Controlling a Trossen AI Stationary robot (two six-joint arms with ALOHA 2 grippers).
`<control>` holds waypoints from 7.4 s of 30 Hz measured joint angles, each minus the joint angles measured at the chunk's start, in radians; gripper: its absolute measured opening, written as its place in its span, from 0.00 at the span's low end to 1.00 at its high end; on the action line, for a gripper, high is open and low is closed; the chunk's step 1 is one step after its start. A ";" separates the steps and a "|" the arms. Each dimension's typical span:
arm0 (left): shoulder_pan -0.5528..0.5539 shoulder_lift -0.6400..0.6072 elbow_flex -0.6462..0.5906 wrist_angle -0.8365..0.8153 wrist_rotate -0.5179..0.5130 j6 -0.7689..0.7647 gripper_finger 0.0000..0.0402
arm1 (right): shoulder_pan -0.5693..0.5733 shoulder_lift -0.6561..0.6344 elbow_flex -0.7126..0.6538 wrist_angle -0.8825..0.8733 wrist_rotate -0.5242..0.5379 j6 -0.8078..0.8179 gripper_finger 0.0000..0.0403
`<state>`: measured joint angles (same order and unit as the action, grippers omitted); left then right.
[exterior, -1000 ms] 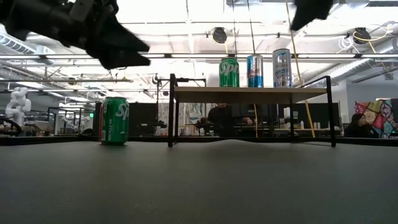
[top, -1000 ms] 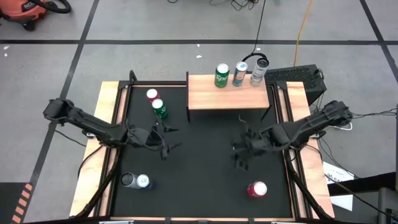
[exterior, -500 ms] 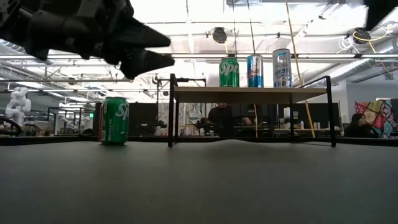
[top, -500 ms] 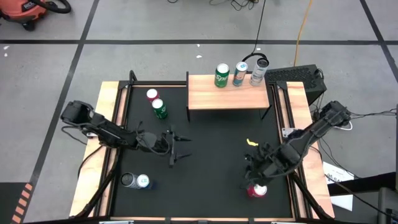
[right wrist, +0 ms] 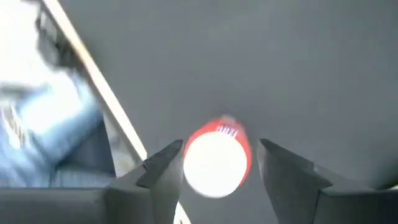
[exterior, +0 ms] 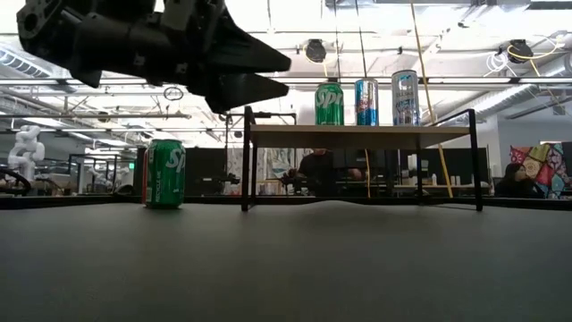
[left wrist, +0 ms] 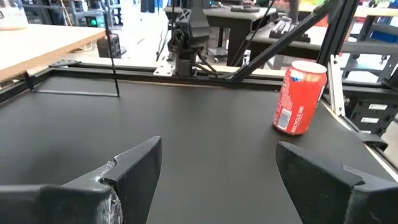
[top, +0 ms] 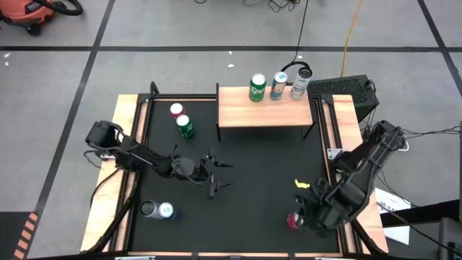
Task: Place canned beverage on shelf
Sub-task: Put the bottom red soda can on the shelf, then put the green soda can on the shelf aligned with the other green soda can
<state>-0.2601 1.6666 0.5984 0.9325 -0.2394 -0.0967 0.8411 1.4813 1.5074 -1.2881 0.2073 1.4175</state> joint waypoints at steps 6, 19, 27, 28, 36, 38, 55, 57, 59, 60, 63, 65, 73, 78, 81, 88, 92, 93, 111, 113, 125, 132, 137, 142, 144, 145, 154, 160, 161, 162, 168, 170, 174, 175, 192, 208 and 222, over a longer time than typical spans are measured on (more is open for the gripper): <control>-0.014 0.025 0.019 0.000 0.000 -0.001 0.78 | 0.042 0.051 0.013 0.006 -0.028 -0.064 0.50; -0.051 0.025 0.019 -0.105 -0.095 -0.003 0.78 | 0.059 0.053 -0.022 0.027 -0.102 -0.119 0.89; -0.055 0.025 0.019 -0.154 -0.125 -0.028 0.78 | 0.077 0.054 -0.141 0.060 -0.187 -0.067 0.95; -0.055 0.025 0.019 -0.155 -0.134 -0.028 0.78 | 0.077 0.054 -0.150 0.058 -0.187 -0.062 0.95; -0.036 0.025 0.019 -0.156 -0.142 -0.028 0.78 | 0.077 0.053 -0.182 0.111 -0.109 -0.077 0.95; -0.034 0.025 0.019 -0.156 -0.142 -0.029 0.78 | 0.077 0.053 -0.189 0.146 -0.104 -0.094 0.95; -0.034 0.025 0.019 -0.145 -0.141 -0.053 0.78 | 0.054 0.054 -0.336 0.324 -0.028 -0.129 0.86; -0.034 0.025 0.019 -0.134 -0.126 -0.054 0.78 | 0.052 0.054 -0.336 0.332 0.016 -0.146 0.80; -0.034 0.024 0.019 -0.127 -0.101 -0.054 0.78 | 0.047 0.054 -0.336 0.333 0.028 -0.148 0.74; -0.034 0.024 0.019 -0.126 -0.091 -0.054 0.78 | 0.043 0.054 -0.336 0.334 0.030 -0.151 0.71; -0.034 0.024 0.019 -0.108 -0.067 -0.054 0.78 | 0.028 0.054 -0.336 0.346 0.033 -0.169 0.69; -0.034 0.025 0.019 -0.073 -0.044 -0.054 0.78 | 0.013 0.056 -0.328 0.350 0.051 -0.209 0.69; -0.034 0.108 0.137 -0.037 0.097 -0.040 0.79 | -0.130 0.055 -0.250 0.435 0.111 -0.540 0.69; -0.039 0.183 0.256 -0.061 0.163 0.033 0.86 | -0.224 0.055 -0.236 0.496 0.109 -0.651 0.69; -0.047 0.226 0.320 -0.062 0.169 0.066 0.91 | -0.266 0.055 -0.236 0.545 0.108 -0.652 0.69; -0.049 0.287 0.425 -0.169 0.157 0.095 0.99 | -0.309 0.055 -0.236 0.616 0.106 -0.716 0.69; -0.041 0.296 0.451 -0.174 0.145 0.050 0.99 | -0.318 0.055 -0.236 0.627 0.107 -0.743 0.70; -0.038 0.296 0.451 -0.175 0.145 0.051 0.98 | -0.319 0.055 -0.236 0.633 0.106 -0.751 0.70; -0.027 0.295 0.453 -0.217 0.171 0.051 0.80 | -0.326 0.055 -0.235 0.707 0.110 -0.802 0.70; -0.028 0.295 0.453 -0.213 0.171 0.054 0.74 | -0.326 0.055 -0.235 0.707 0.110 -0.800 0.71; 0.039 0.245 0.432 -0.248 0.088 0.076 0.70 | -0.209 0.031 -0.233 0.580 0.535 -0.742 0.93; 0.140 0.071 0.376 -0.294 0.070 0.123 0.71 | -0.050 -0.038 -0.245 0.431 0.898 -0.535 0.93; 0.269 -0.064 0.347 -0.267 0.079 0.234 0.71 | -0.012 -0.057 -0.352 0.387 0.952 -0.328 0.93; 0.480 -0.089 0.338 -0.221 0.237 0.216 0.71 | -0.013 -0.061 -0.533 0.487 0.975 -0.152 0.93; 0.558 -0.088 0.338 -0.202 0.281 0.208 0.71 | -0.010 -0.061 -0.606 0.576 0.979 -0.117 0.93; 0.594 -0.080 0.338 -0.171 0.303 0.208 0.71 | -0.005 -0.061 -0.641 0.629 0.989 -0.106 0.93; 0.828 0.035 0.340 -0.014 0.458 0.122 0.71 | 0.008 -0.060 -0.815 0.925 1.080 -0.101 0.93; 0.882 0.132 0.340 0.074 0.488 0.094 0.71 | 0.008 -0.060 -0.817 0.933 1.105 -0.121 0.93; 0.886 0.139 0.340 0.086 0.494 0.094 0.71 | 0.008 -0.060 -0.817 0.933 1.105 -0.120 0.93; 0.889 0.144 0.340 0.088 0.497 0.094 0.71 | 0.008 -0.060 -0.817 0.933 1.105 -0.120 0.93; 0.889 0.174 0.340 0.073 0.500 0.102 0.71 | 0.007 -0.060 -0.817 0.933 1.106 -0.121 0.93; 0.889 0.175 0.340 0.071 0.500 0.102 0.71 | 0.007 -0.060 -0.817 0.933 1.106 -0.122 0.93; 0.889 0.175 0.341 0.064 0.498 0.103 0.71 | 0.007 -0.060 -0.817 0.933 1.106 -0.124 0.93; 0.889 0.175 0.341 0.063 0.496 0.103 0.71 | 0.007 -0.060 -0.817 0.933 1.106 -0.126 0.93; 0.889 0.174 0.342 0.057 0.431 0.137 0.98 | 0.002 -0.060 -0.817 0.932 1.106 -0.158 0.93; 0.850 -0.119 0.342 -0.368 0.432 0.170 0.97 | 0.002 -0.060 -0.817 0.941 1.102 -0.192 0.93; 0.668 -0.505 0.342 -0.923 0.108 0.295 0.97 | -0.139 -0.059 -0.817 1.304 0.960 -0.657 0.93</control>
<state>0.4084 1.1615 0.9405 0.0090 -0.1314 0.1985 0.7023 1.4220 0.6899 0.0159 1.1677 0.7604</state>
